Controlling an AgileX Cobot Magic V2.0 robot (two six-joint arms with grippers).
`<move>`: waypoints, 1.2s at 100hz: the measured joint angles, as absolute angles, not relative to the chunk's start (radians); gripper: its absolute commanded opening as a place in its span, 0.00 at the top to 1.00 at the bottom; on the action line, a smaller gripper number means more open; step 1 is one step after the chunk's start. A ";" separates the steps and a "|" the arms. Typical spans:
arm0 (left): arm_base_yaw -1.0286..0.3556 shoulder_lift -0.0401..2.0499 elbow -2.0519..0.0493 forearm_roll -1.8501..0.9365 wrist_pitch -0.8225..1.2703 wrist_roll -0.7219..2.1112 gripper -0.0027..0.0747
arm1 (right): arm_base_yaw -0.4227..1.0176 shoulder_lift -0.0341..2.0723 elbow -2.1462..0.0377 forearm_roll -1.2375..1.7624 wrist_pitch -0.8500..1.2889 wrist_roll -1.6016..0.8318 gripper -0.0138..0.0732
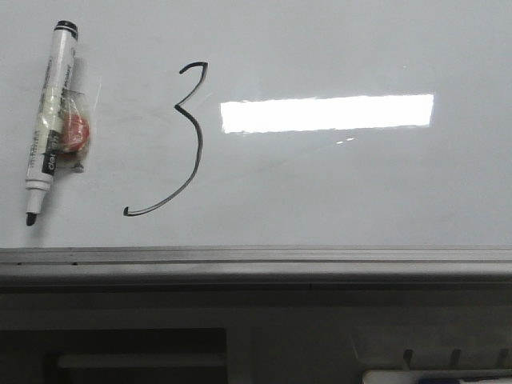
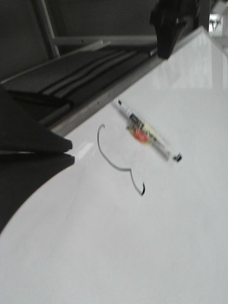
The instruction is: Write number 3 on whiteboard
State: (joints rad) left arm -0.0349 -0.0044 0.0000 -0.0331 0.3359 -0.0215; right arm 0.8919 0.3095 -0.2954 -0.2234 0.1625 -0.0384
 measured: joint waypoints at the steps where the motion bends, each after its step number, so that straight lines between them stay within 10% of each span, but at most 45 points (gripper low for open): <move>1: -0.035 -0.004 0.000 -0.033 0.336 -0.022 0.99 | 0.873 0.309 -0.295 -0.221 0.161 -0.038 0.91; 54: -0.035 -0.004 0.000 -0.033 0.336 -0.022 0.99 | 0.239 0.236 -0.197 -0.155 0.104 -0.036 0.91; 120: -0.035 -0.004 0.000 -0.033 0.336 -0.022 0.99 | -0.037 -0.008 0.006 -0.018 0.284 -0.036 0.91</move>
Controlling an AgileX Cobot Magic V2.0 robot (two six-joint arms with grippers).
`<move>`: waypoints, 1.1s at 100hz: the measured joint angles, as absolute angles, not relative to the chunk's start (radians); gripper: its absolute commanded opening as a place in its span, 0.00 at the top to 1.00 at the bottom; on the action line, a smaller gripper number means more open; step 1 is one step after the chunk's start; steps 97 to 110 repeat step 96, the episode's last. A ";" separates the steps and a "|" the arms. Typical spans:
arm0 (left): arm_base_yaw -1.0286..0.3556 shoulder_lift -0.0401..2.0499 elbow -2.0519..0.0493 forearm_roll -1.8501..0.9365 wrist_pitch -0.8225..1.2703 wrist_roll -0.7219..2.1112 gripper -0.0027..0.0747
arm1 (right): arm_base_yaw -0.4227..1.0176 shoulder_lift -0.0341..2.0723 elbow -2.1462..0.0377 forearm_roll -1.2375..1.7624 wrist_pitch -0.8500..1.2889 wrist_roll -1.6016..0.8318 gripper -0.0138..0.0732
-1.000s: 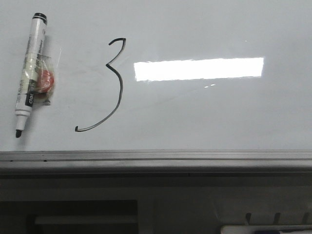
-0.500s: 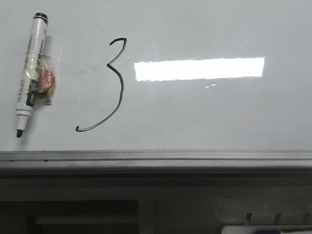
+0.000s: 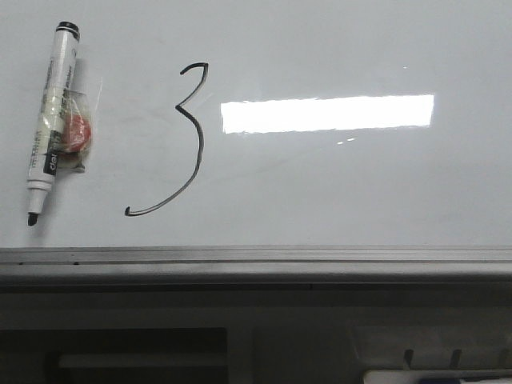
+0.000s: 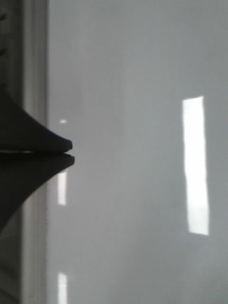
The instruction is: Write number 3 on whiteboard
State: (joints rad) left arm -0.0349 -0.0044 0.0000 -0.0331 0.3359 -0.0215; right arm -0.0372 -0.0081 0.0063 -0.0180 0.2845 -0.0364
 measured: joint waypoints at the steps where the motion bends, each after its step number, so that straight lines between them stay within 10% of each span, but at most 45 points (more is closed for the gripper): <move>1: -0.035 -0.004 0.000 -0.033 0.336 -0.022 0.99 | -0.037 -0.008 0.006 -0.018 0.295 -0.036 0.91; 110: -0.035 -0.004 0.000 -0.033 0.337 -0.022 0.99 | -0.037 -0.010 0.006 -0.024 0.329 -0.037 0.91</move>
